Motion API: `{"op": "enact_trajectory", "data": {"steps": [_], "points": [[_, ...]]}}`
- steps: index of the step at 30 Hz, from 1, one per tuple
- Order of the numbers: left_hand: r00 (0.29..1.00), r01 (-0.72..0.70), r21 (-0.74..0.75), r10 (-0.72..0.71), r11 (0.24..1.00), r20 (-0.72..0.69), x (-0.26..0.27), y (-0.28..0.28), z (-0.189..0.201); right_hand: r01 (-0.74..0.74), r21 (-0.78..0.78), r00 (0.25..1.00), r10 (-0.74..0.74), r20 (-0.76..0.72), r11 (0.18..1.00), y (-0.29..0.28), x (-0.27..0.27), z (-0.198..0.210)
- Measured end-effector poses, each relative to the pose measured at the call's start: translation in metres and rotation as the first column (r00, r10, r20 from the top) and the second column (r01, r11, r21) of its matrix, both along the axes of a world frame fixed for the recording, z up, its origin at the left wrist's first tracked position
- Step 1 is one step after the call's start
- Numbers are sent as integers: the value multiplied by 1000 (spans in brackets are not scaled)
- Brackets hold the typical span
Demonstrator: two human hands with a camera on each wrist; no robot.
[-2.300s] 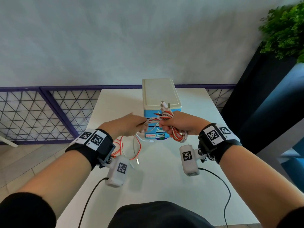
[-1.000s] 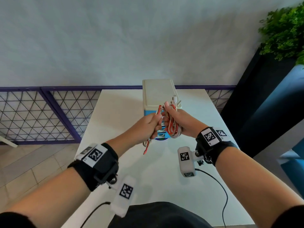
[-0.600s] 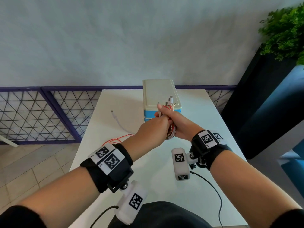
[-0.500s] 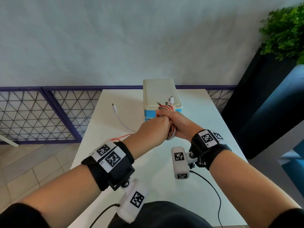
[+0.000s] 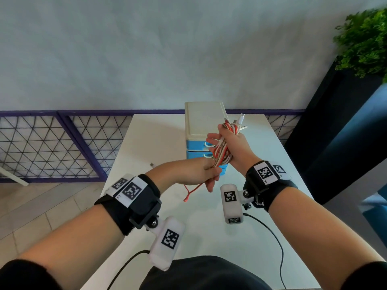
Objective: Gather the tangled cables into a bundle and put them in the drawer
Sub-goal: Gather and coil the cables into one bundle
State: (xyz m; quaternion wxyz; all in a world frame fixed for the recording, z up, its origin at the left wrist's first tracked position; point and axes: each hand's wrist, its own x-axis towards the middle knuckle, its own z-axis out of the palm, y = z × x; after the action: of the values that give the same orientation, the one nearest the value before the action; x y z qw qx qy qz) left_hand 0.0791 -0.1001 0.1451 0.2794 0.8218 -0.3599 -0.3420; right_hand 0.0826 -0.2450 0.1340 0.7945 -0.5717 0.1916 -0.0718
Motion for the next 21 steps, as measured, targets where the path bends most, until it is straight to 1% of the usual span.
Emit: {"op": "enact_trajectory", "data": {"steps": [1, 3, 4, 8, 9, 10, 14, 16, 18, 20, 21], "points": [[1000, 5, -10, -5, 1000, 29, -1, 1, -6, -10, 85, 1000, 9, 12, 996, 1, 0, 1], [997, -5, -16, 6, 1000, 78, -4, 3, -15, -43, 261, 999, 36, 30, 964, 1, -2, 3], [995, -13, -18, 15, 1000, 94, -5, 5, -18, -45, 316, 999, 38, 29, 948, 2, -3, 3], [984, -19, -44, 27, 999, 178, -8, 6, -24, 17, 416, 1000, -22, 7, 909, 8, -5, 1], [982, -15, -47, 24, 999, 190, -8, 7, -24, 32, 416, 999, -37, 2, 909, 9, -5, 2], [985, -18, -54, 27, 998, 173, -6, 8, -26, 41, 401, 999, -44, -2, 915, 10, -5, 3], [1000, 8, -119, -4, 993, 31, 6, 22, -34, 65, 328, 998, -62, -20, 942, 4, -4, 6], [999, 15, -118, -20, 993, -37, 12, 34, -40, 85, 316, 996, -81, -26, 945, -5, -3, 8], [992, -26, -139, 9, 990, -123, 18, 47, -46, 102, 291, 995, -97, -32, 951, -18, -3, 11], [977, -115, -196, 75, 974, -200, 21, 56, -50, 98, 229, 995, -91, -41, 968, -27, -4, 10], [977, -141, -206, 102, 968, -189, 22, 58, -51, 81, 178, 996, -74, -42, 981, -28, -5, 10]]}}
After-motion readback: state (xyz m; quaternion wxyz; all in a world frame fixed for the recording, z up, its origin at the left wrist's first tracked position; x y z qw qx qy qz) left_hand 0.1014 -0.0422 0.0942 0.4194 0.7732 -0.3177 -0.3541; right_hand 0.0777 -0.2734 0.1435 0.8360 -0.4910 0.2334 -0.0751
